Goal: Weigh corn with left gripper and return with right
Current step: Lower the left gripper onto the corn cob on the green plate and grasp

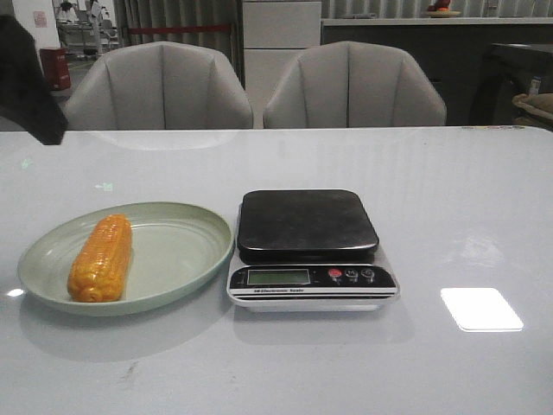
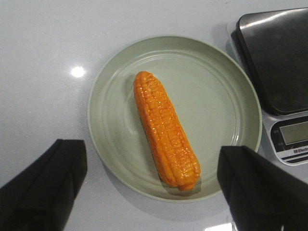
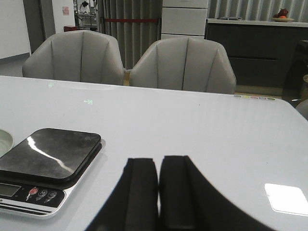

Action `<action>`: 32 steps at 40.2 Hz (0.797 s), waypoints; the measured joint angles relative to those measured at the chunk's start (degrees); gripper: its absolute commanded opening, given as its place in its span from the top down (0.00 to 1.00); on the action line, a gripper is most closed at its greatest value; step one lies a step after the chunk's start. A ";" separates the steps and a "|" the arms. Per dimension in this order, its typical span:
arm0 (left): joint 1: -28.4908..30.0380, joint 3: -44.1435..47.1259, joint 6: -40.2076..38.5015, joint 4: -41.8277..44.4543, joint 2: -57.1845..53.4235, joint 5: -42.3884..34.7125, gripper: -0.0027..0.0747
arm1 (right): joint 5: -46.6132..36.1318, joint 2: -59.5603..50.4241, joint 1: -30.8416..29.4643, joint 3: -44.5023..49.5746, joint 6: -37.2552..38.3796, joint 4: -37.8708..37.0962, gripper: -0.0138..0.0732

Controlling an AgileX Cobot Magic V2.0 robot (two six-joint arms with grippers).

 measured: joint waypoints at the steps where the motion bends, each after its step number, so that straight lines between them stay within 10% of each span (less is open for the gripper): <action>1: -0.10 -0.51 0.00 -0.13 1.41 -0.01 0.18 | 0.00 0.00 0.00 0.00 0.00 0.00 0.63; 25: -3.14 -7.18 -2.97 -2.82 23.50 -0.24 0.21 | 0.00 0.00 0.00 0.00 0.00 0.00 0.63; 32: -3.14 -8.38 -3.04 -3.94 27.34 -0.11 0.56 | 0.00 0.00 0.00 0.00 0.00 0.00 0.63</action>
